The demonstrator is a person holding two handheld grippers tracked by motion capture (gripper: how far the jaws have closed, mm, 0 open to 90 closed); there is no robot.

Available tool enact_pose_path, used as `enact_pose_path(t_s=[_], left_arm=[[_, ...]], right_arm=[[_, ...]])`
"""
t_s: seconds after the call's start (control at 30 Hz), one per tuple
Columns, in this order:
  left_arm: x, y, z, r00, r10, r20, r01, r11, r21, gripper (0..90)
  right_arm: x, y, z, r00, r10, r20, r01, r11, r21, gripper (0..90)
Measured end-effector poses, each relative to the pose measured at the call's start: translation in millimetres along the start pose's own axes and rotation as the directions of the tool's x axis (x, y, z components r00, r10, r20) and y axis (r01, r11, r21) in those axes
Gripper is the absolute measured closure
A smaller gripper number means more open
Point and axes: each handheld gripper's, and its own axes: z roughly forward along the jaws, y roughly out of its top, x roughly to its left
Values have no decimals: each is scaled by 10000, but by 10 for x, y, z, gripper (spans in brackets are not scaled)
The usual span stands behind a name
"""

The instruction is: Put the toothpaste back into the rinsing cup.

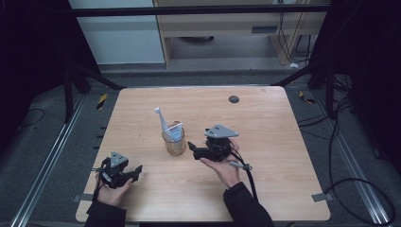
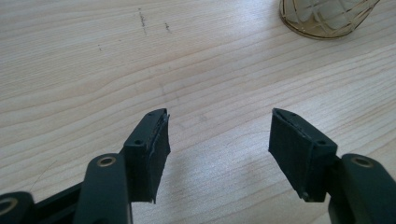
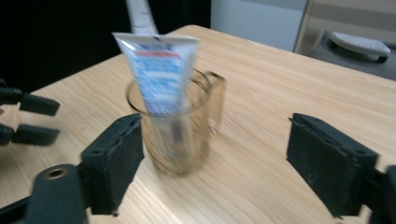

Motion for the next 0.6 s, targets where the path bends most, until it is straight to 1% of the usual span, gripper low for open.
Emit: enact_pose_path(t_s=[0.13, 0.27, 0.37, 0.43, 0.5, 0.6], left_arm=[[-3, 1, 6, 10000, 45, 72, -45, 10000, 48, 368], [-3, 4, 1, 9999, 56, 131, -56, 10000, -6, 362], [-3, 3, 6, 9998, 66, 164, -66, 10000, 6, 358], [-3, 3, 8, 9998, 81, 156, -81, 10000, 16, 356], [-1, 2, 6, 9999, 54, 160, -54, 10000, 15, 353], [7, -3, -8, 9999, 31, 165, -30, 10000, -36, 348]], right_arm=[[-265, -152, -250, 9981, 549, 273, -554, 9983, 205, 137], [-523, -392, -497, 9924, 728, 997, -782, 9956, 512, 117], [-698, -587, -681, 9826, 954, 1596, -1069, 9921, 654, 103], [-811, -685, -783, 9754, 1028, 1951, -1208, 9893, 824, 95], [-901, -752, -876, 9659, 929, 2419, -1165, 9895, 855, 90], [-1005, -832, -990, 9567, 888, 2773, -1202, 9879, 983, 82]])
